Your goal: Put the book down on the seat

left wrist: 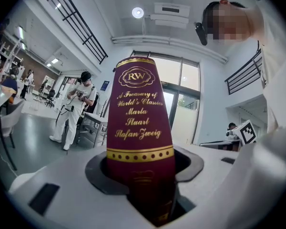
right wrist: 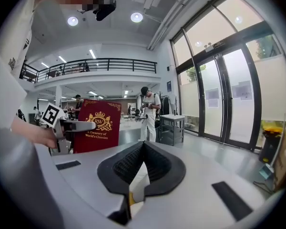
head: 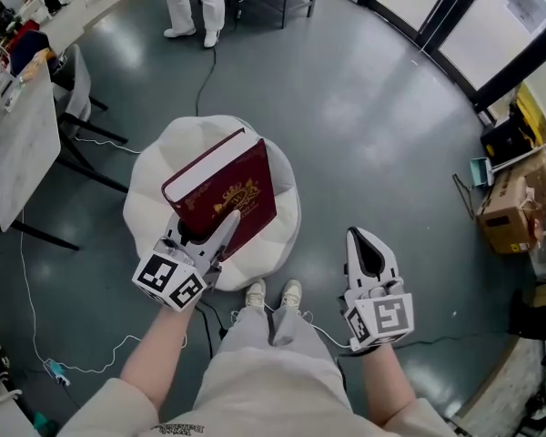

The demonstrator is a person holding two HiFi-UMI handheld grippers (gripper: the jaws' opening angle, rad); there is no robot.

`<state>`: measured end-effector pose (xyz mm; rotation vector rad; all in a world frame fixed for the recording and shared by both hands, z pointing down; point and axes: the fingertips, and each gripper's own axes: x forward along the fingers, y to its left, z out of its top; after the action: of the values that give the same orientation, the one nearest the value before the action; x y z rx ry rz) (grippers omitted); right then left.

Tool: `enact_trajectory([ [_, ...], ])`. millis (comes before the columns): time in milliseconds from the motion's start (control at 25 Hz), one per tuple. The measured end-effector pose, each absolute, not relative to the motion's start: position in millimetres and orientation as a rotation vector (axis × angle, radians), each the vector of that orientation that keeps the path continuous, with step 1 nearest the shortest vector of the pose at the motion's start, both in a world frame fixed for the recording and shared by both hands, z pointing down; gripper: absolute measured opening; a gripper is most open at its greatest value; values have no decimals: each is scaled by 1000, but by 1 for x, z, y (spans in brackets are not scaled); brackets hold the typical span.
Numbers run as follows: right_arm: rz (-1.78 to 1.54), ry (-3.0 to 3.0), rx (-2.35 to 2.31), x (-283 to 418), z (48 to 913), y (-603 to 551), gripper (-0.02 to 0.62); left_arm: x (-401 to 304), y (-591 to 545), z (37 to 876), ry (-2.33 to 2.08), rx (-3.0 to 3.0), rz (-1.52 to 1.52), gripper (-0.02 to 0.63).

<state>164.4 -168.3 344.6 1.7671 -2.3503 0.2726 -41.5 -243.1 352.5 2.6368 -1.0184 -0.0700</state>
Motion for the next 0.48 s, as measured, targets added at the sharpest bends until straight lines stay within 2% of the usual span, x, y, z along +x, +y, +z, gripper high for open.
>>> enact_trajectory([
  [280,320,-2303,1787,193,408,-204,-2,6,-324,434,-867,2603,-117,230],
  [480,281,-2220,1784,214,487,-240,-2,26,-382,531,-830,2586,-57,230],
])
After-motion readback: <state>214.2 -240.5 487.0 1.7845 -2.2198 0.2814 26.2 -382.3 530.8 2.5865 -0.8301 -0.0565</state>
